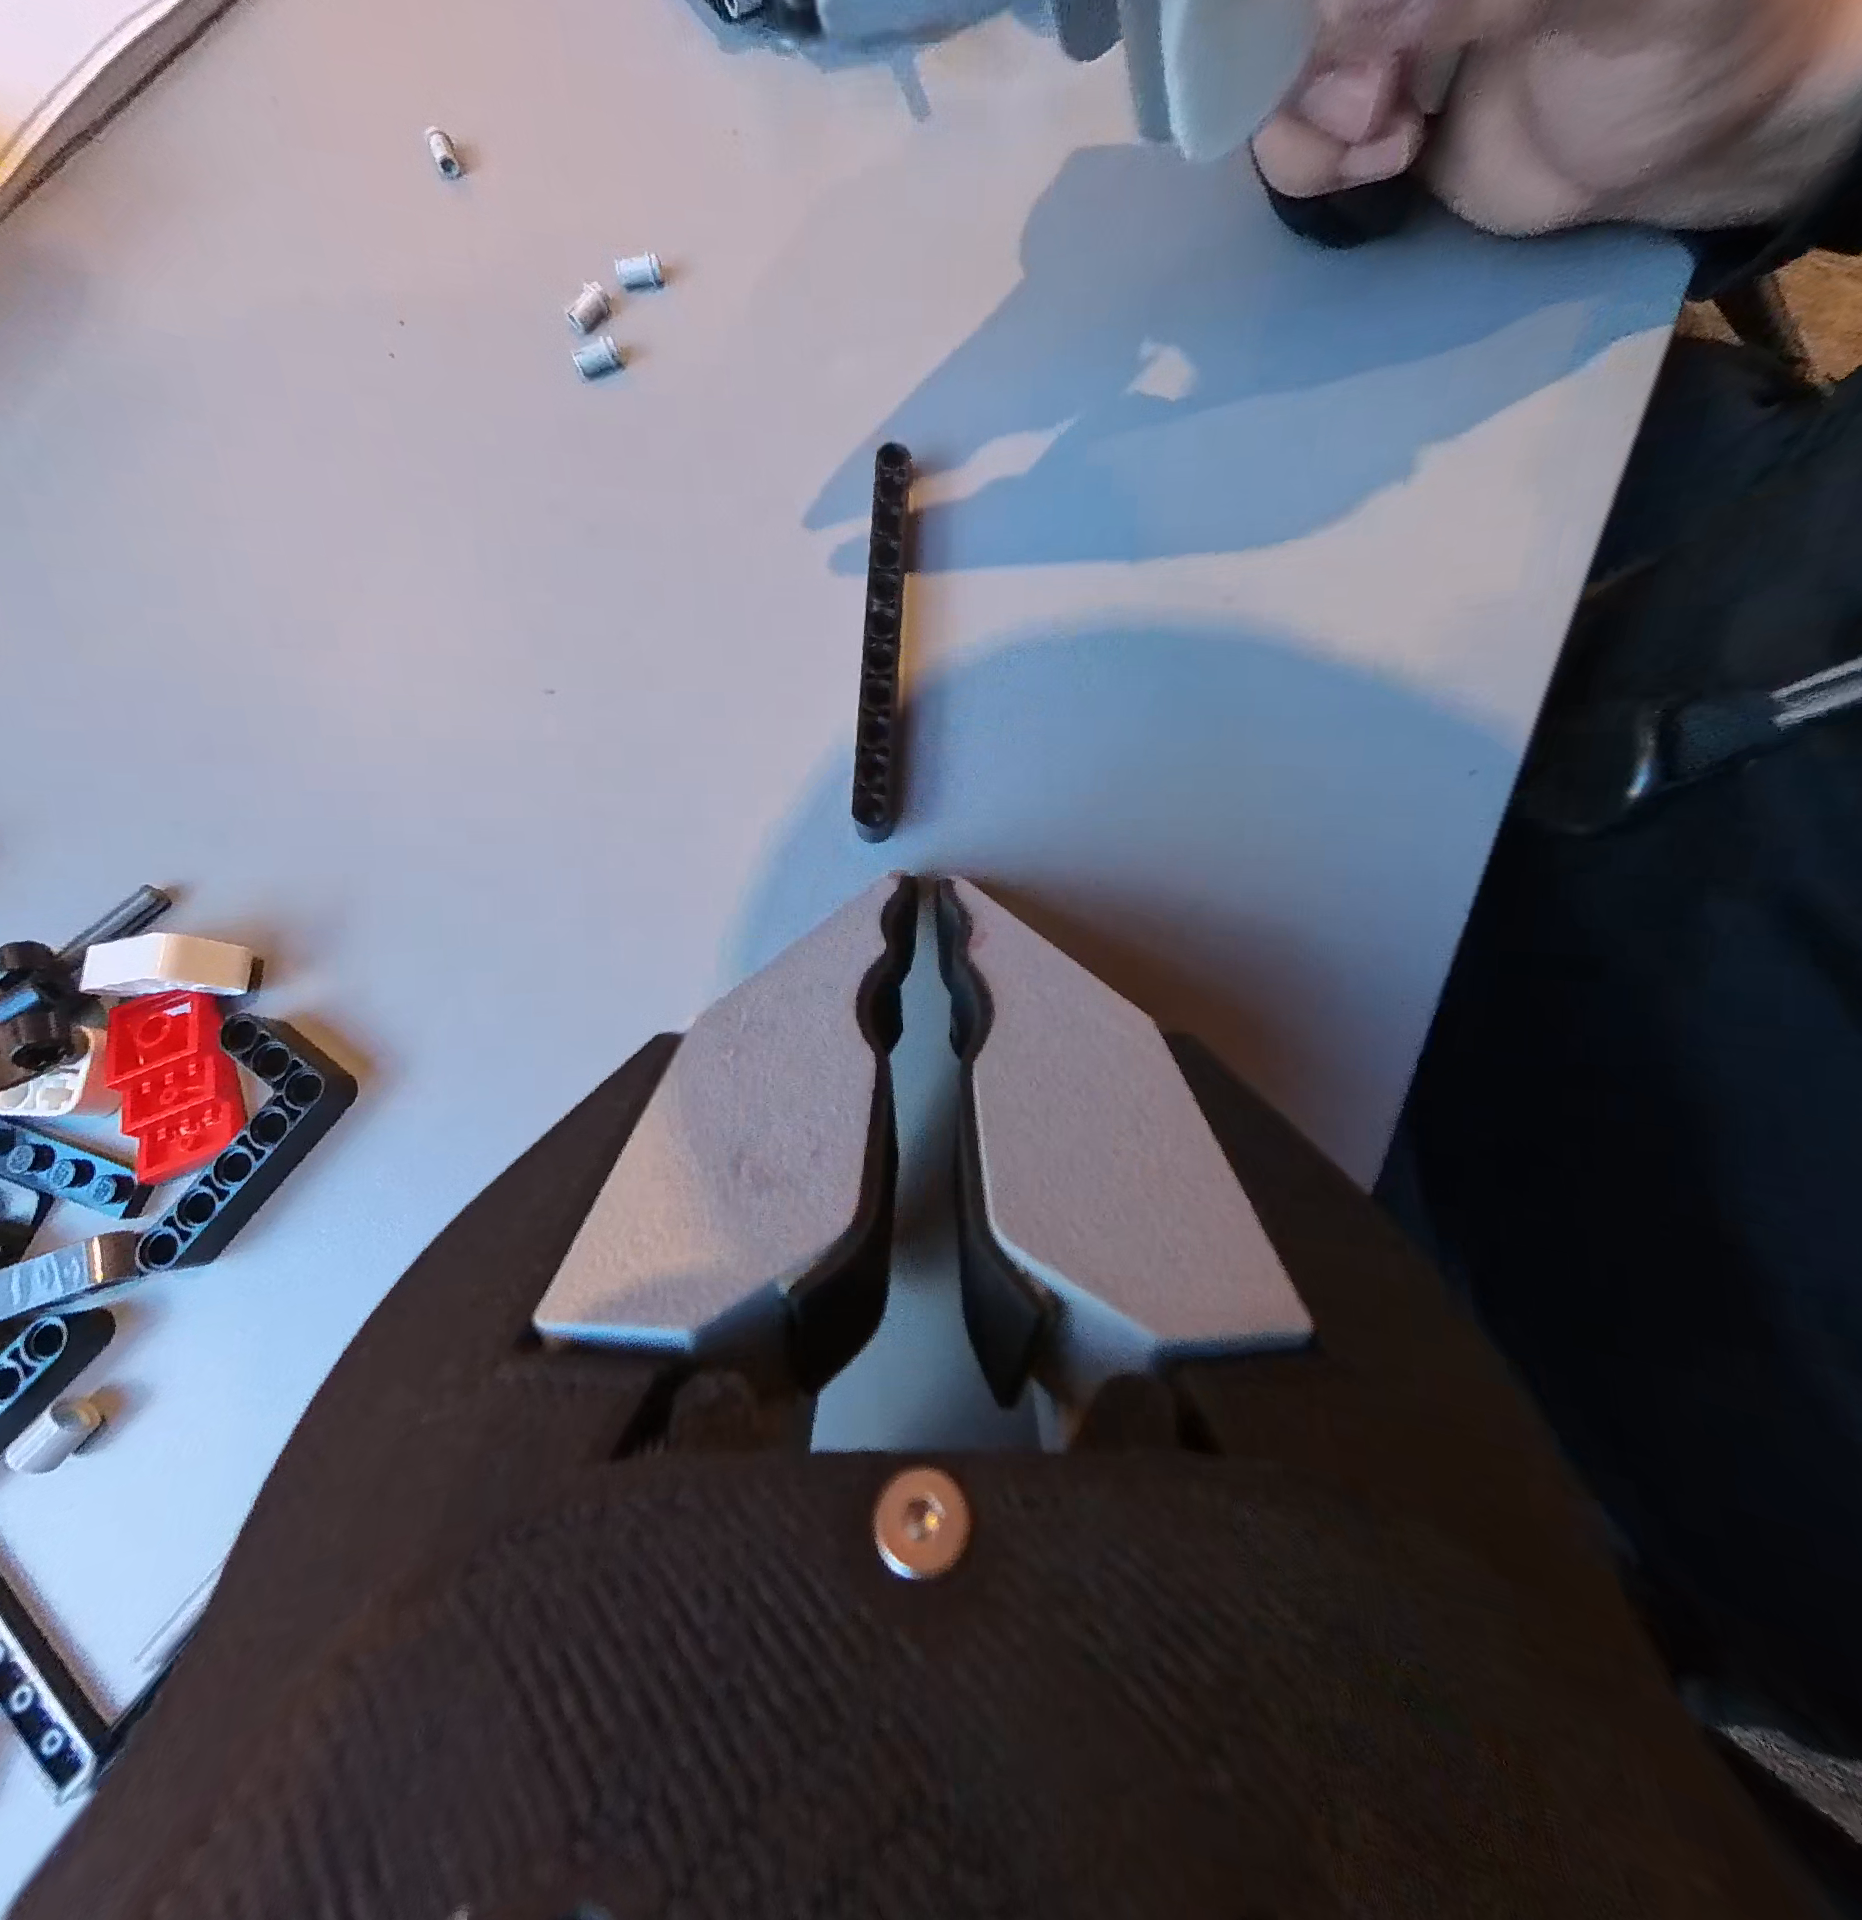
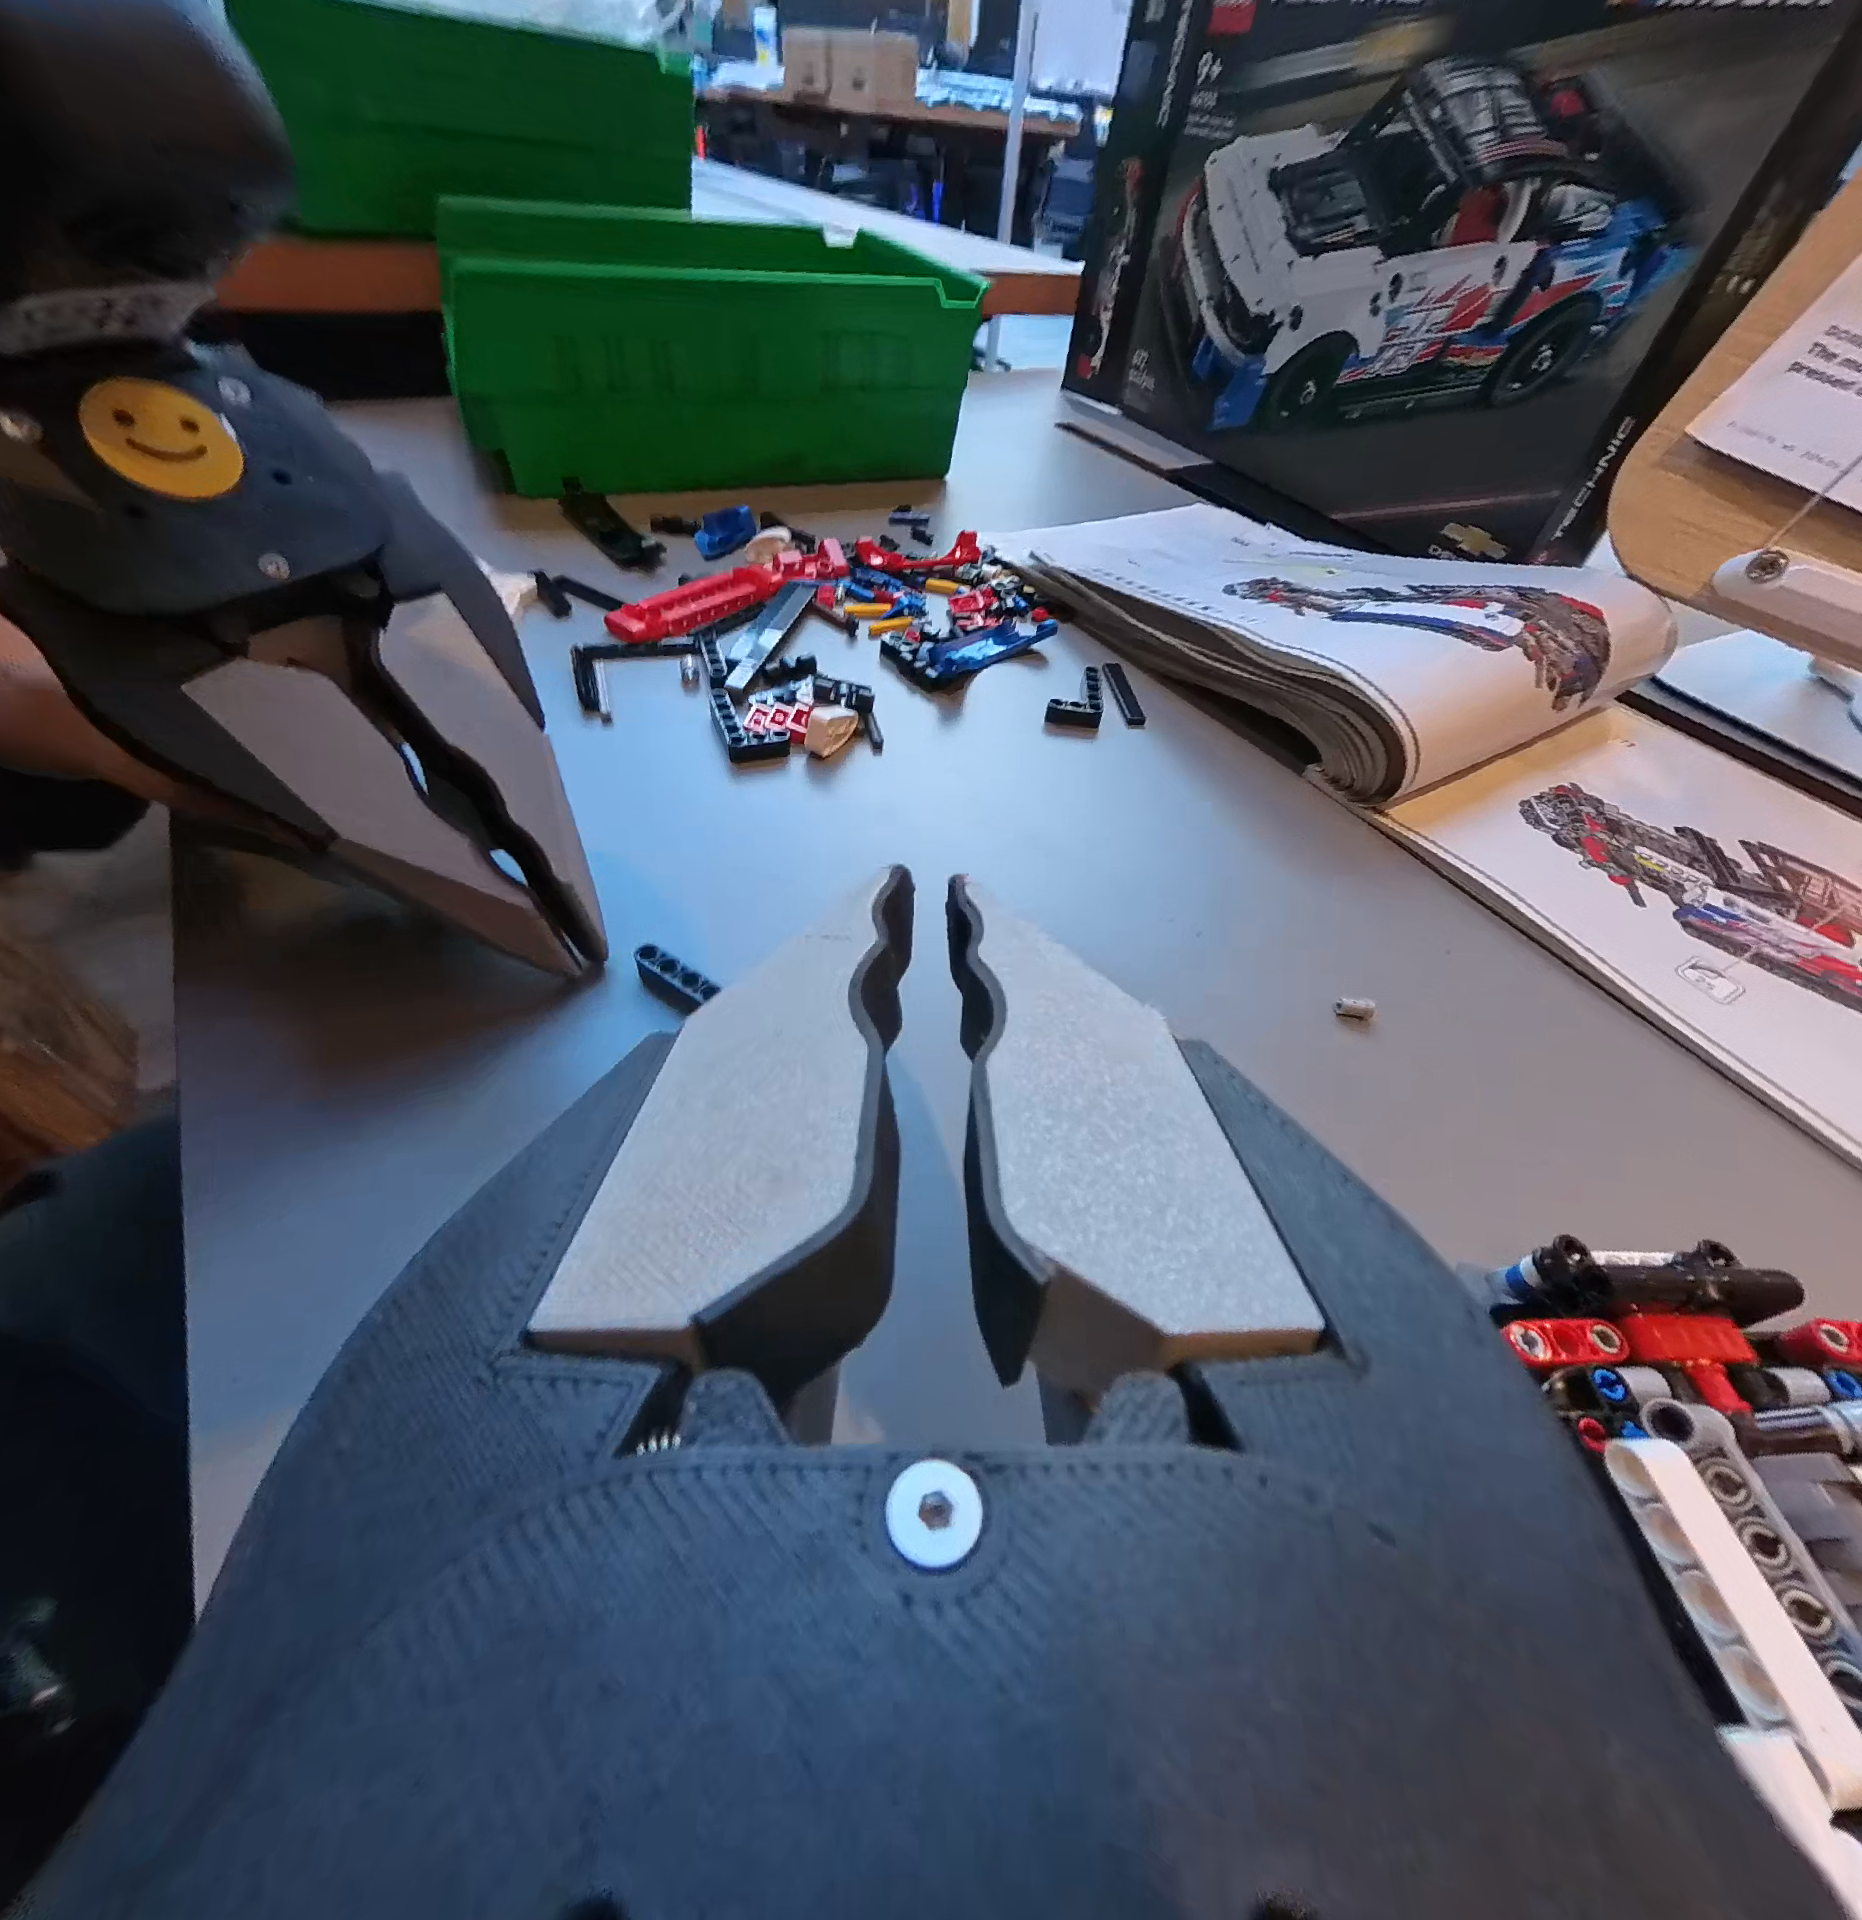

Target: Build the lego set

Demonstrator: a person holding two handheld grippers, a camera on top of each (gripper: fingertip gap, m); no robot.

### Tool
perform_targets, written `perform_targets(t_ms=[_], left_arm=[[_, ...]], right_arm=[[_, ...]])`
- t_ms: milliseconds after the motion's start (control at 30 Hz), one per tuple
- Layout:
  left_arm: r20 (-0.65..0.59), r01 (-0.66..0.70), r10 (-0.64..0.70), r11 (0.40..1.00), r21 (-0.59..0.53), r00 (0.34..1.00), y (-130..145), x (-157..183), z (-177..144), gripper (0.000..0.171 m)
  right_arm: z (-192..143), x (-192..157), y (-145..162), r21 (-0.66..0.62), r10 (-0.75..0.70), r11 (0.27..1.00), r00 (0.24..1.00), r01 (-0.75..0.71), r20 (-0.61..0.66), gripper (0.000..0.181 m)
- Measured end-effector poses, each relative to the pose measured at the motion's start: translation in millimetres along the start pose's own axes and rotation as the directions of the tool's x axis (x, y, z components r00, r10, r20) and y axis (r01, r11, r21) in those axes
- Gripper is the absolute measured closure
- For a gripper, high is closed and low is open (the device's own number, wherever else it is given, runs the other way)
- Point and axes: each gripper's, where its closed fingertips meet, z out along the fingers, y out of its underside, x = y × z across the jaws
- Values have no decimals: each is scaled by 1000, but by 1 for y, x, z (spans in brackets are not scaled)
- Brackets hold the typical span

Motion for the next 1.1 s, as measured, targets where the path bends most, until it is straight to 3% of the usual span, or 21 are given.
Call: perform_targets(t_ms=[300, 467, 733, 900, 1100], left_arm=[[-22, -26, 26, 1000, 0, 999, -1, 1, 1, 171], [-27, -24, 24, 1000, -1, 999, -1, 0, 1, 171], [-9, -42, 42, 999, 3, 999, -1, 0, 1, 166], [13, -61, 61, 998, 3, 998, -1, -1, 1, 166], [8, -56, 56, 998, 3, 998, -1, -1, 1, 166]], right_arm=[[-5, 10, -6, 55, 78, 995, 997, -78, -2, 177], [-19, 26, -9, 95, 27, 995, 991, -15, -133, 177], [-25, 29, -4, 78, 59, 996, 989, -49, -137, 177], [-17, 12, -3, 42, -19, 999, 995, 23, -95, 176], [1, -38, 7, -56, -331, 943, 943, 329, -21, 176]])
